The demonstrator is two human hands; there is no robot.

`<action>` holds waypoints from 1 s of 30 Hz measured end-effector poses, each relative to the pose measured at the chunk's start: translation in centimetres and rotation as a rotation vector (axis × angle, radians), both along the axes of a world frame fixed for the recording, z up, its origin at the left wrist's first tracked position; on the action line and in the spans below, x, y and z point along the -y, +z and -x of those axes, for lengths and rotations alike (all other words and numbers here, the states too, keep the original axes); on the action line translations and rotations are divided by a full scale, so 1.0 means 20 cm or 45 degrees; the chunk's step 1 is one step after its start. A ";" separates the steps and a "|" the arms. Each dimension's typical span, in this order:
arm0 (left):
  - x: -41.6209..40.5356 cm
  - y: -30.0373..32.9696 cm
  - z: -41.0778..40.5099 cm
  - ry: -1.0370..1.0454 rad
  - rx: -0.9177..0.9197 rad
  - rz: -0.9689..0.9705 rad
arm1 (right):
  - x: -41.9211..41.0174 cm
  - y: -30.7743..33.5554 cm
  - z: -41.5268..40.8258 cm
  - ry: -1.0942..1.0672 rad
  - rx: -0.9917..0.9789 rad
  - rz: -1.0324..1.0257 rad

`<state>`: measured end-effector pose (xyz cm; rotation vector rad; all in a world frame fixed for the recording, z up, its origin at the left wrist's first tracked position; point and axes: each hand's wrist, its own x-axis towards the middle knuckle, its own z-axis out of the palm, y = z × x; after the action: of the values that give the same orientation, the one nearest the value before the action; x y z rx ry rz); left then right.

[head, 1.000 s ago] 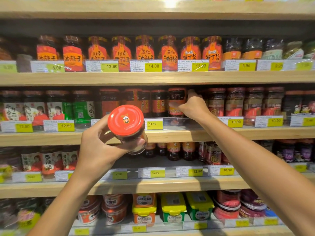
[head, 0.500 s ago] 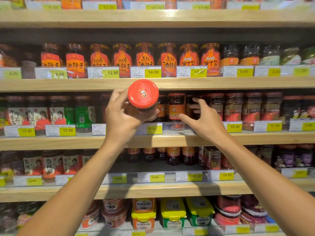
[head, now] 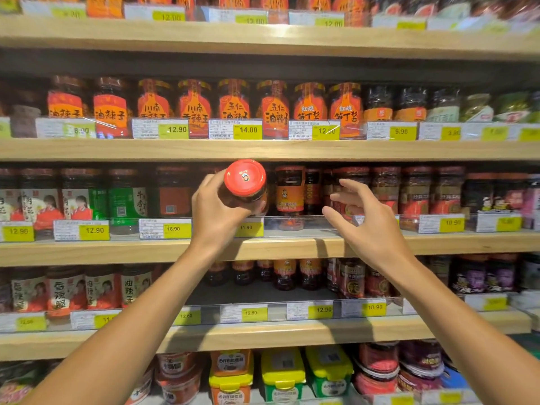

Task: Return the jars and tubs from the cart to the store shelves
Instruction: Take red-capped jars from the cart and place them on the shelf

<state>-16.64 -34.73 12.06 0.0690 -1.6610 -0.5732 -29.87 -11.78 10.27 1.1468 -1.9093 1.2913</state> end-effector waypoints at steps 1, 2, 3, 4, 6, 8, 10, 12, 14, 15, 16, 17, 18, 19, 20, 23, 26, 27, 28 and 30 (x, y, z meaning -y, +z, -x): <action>0.01 0.00 0.00 0.017 0.025 0.021 | 0.00 0.00 0.00 0.008 0.000 0.009; 0.01 -0.01 0.00 0.019 0.049 0.034 | 0.00 -0.01 0.00 0.012 0.001 0.011; 0.01 -0.01 0.00 0.013 0.071 0.027 | 0.00 -0.01 0.00 0.013 0.004 0.008; 0.01 -0.01 0.01 0.004 0.089 -0.014 | 0.00 -0.02 0.00 0.014 0.007 0.003; 0.02 -0.01 0.02 0.014 0.113 -0.117 | 0.00 -0.03 0.00 0.021 0.015 -0.003; 0.02 0.00 0.03 0.077 0.168 -0.176 | 0.00 -0.03 0.00 0.030 0.022 -0.003; 0.02 0.02 0.03 0.199 0.245 -0.179 | 0.01 -0.03 0.00 0.047 0.037 0.005; 0.01 0.05 0.04 0.318 0.290 -0.150 | 0.01 -0.04 0.00 0.058 0.050 0.012; 0.01 0.06 0.05 0.389 0.354 -0.131 | 0.02 -0.05 0.00 0.062 0.052 0.007; 0.01 0.07 0.05 0.424 0.384 -0.130 | 0.02 -0.05 0.00 0.068 0.052 0.002; 0.01 0.07 0.06 0.449 0.409 -0.128 | 0.02 -0.05 0.00 0.073 0.051 -0.003; 0.01 0.07 0.07 0.473 0.438 -0.130 | 0.02 -0.05 -0.01 0.077 0.048 -0.009; 0.01 0.08 0.07 0.499 0.459 -0.126 | 0.03 -0.06 -0.01 0.078 0.042 -0.014; 0.00 0.08 0.07 0.525 0.487 -0.117 | 0.03 -0.06 -0.01 0.079 0.037 -0.019; 0.00 0.08 0.07 0.544 0.514 -0.097 | 0.03 -0.06 -0.02 0.079 0.033 -0.026; 0.00 0.05 0.05 0.568 0.620 -0.019 | 0.01 -0.06 -0.03 0.071 0.028 -0.045; 0.00 -0.02 -0.03 0.507 0.622 0.110 | 0.00 -0.07 -0.04 0.062 0.012 -0.057; -0.01 -0.04 -0.07 0.447 0.584 0.163 | 0.00 -0.07 -0.05 0.060 0.003 -0.068; -0.01 -0.06 -0.11 0.387 0.541 0.223 | -0.01 -0.07 -0.05 0.056 -0.006 -0.084; -0.02 -0.11 -0.19 0.304 0.502 0.326 | -0.02 -0.08 -0.07 0.042 -0.017 -0.131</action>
<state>-12.79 -34.25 9.89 0.2011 -2.0611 -0.1665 -28.51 -11.37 8.72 1.2399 -1.9742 1.2118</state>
